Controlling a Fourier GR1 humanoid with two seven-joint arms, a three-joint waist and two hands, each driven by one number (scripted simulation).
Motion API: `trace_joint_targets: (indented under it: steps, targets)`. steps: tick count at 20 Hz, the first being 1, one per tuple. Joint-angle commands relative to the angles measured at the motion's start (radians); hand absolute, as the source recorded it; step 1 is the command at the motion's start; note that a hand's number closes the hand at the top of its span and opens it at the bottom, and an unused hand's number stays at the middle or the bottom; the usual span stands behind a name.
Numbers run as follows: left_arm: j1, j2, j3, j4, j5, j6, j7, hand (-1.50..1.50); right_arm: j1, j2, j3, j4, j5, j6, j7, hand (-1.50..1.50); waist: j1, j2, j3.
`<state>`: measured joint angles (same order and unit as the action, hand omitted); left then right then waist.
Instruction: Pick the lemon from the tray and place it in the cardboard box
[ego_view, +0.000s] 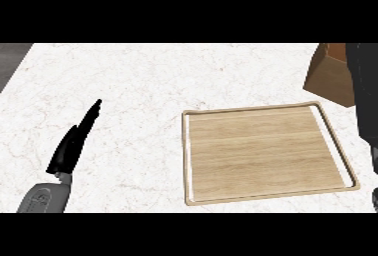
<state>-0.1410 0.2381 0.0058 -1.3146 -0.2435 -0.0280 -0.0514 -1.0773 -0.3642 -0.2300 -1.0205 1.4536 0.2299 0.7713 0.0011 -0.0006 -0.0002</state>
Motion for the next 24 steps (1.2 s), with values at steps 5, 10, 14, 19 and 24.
trace_joint_targets:
  steps: [5, 10, 14, 19, 24]
  targets:
    - [0.009, -0.014, 0.007, -0.021, 0.001, 0.002, -0.008, 0.00, 0.108, -0.128, -0.088, 0.143, -0.054, -0.072, -0.103, 1.50, 0.008, 0.005, 0.000]
    - [-0.042, -0.017, -0.011, -0.052, 0.001, -0.023, 0.074, 0.00, 0.115, -0.060, -0.225, 0.261, -0.190, -0.044, -0.069, -1.50, 0.015, 0.008, 0.002]
    - [-0.023, 0.014, 0.022, -0.026, 0.016, -0.045, 0.044, 0.00, 0.123, -0.127, -0.264, 0.325, -0.283, -0.040, -0.272, -1.50, 0.013, 0.006, 0.001]
    - [0.008, -0.003, 0.009, -0.020, -0.003, -0.022, -0.006, 0.00, 0.156, -0.095, -0.340, 0.301, -0.363, -0.341, -0.440, -1.50, 0.019, 0.010, 0.002]
    - [-0.016, -0.013, 0.002, -0.013, -0.004, -0.025, -0.006, 0.00, 0.115, -0.056, -0.444, 0.279, -0.508, -0.484, -0.555, -1.50, 0.016, 0.009, 0.002]
